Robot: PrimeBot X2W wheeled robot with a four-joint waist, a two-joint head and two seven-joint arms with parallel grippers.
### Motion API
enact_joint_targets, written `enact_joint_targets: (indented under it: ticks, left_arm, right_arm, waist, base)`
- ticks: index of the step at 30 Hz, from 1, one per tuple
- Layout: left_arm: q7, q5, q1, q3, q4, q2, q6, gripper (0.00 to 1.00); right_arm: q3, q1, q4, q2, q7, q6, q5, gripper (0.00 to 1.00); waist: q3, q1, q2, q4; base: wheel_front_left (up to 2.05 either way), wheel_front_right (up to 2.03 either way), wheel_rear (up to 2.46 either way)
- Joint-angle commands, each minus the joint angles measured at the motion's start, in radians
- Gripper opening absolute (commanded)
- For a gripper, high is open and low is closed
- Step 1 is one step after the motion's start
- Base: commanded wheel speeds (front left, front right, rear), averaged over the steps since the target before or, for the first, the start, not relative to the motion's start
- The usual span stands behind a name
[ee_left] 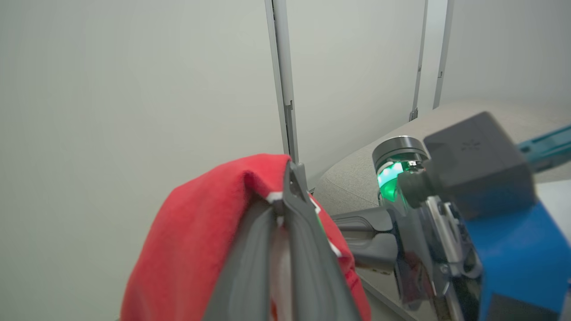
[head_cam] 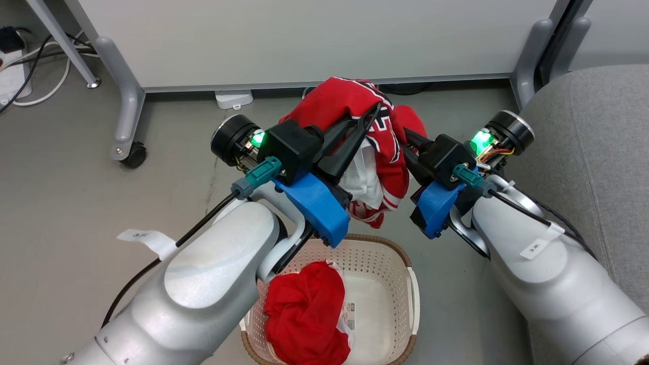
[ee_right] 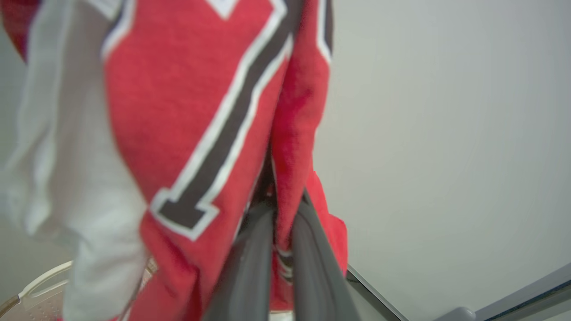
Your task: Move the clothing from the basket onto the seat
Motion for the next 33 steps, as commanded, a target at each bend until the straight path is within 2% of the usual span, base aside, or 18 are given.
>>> enact_joint_targets:
  ticks: [1, 25, 26, 27, 28, 33]
  left_arm:
    - [-0.006, 0.002, -0.013, 0.001, -0.002, 0.002, -0.001, 0.0]
    - [0.002, -0.024, -0.009, -0.007, 0.016, 0.014, 0.008, 0.0]
    - [0.01, -0.029, -0.008, -0.007, 0.017, 0.013, 0.006, 0.09]
    - [0.016, -0.034, -0.007, -0.008, 0.02, 0.012, 0.004, 0.52]
    - [0.021, -0.037, -0.007, -0.009, 0.021, 0.011, 0.003, 1.0]
    - [0.021, -0.034, -0.009, -0.014, 0.018, 0.017, 0.01, 1.0]
  right_arm:
    - [0.006, -0.012, 0.001, -0.007, 0.0, 0.001, 0.011, 0.0]
    - [-0.008, 0.004, -0.025, -0.012, 0.0, 0.001, 0.039, 0.0]
    - [-0.014, 0.006, -0.027, -0.011, 0.0, 0.001, 0.042, 0.0]
    - [-0.023, 0.009, -0.029, -0.009, 0.0, 0.001, 0.045, 0.0]
    - [-0.035, 0.013, -0.031, -0.007, 0.0, 0.001, 0.052, 0.0]
    - [-0.085, 0.023, -0.046, -0.009, 0.0, 0.001, 0.063, 0.0]
  waist:
    - [0.0, -0.0001, -0.0001, -0.002]
    - [-0.003, -0.0001, -0.0001, -0.009]
    - [-0.003, -0.0001, -0.0001, -0.009]
    - [-0.002, -0.0001, -0.0001, -0.009]
    - [-0.001, -0.0001, -0.0001, -0.009]
    - [0.006, -0.0001, -0.0001, -0.011]
  base:
    - [0.0, 0.0, 0.0]
    - [0.0, 0.0, 0.0]
    - [0.0, 0.0, 0.0]
    - [0.0, 0.0, 0.0]
    - [0.0, 0.0, 0.0]
    - [0.0, 0.0, 0.0]
